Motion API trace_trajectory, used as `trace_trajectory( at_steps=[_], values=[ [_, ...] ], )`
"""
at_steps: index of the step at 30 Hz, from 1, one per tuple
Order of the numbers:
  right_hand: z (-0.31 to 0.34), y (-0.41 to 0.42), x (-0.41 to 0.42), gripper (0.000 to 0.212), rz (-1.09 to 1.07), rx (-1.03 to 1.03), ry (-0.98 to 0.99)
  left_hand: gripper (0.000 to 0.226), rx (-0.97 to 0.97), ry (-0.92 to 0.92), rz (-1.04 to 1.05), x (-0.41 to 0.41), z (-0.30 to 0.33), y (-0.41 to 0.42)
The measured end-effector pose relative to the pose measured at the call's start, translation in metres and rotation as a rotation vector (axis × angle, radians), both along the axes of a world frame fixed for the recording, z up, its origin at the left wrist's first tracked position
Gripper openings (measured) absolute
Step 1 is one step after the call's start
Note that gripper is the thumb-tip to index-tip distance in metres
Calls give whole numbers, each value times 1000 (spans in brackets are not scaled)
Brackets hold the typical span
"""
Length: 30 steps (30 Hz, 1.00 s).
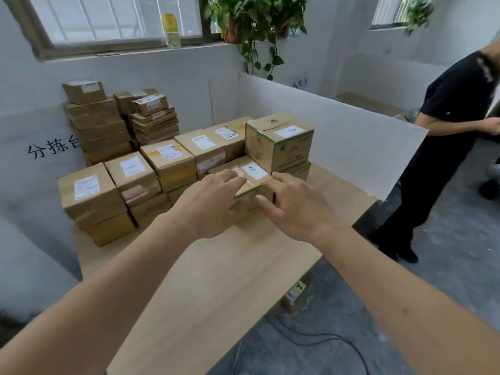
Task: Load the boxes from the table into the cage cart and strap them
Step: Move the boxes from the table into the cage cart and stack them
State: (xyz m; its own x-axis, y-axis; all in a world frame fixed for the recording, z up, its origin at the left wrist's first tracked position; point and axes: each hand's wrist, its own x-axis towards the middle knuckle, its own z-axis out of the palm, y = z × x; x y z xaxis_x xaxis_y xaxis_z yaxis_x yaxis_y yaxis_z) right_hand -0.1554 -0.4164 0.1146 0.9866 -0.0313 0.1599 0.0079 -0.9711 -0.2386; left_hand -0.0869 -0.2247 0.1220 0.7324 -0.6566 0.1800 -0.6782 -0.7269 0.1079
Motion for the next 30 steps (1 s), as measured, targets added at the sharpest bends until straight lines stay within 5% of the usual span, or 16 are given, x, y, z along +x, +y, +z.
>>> trace_trajectory(
  at_steps=[19,30],
  values=[
    [-29,-175,221,55,-91,88,51,55,57,14,5,234,-28,-175],
    [-68,-325,355,55,135,69,91,52,47,106,305,317,-73,-301]
  ],
)
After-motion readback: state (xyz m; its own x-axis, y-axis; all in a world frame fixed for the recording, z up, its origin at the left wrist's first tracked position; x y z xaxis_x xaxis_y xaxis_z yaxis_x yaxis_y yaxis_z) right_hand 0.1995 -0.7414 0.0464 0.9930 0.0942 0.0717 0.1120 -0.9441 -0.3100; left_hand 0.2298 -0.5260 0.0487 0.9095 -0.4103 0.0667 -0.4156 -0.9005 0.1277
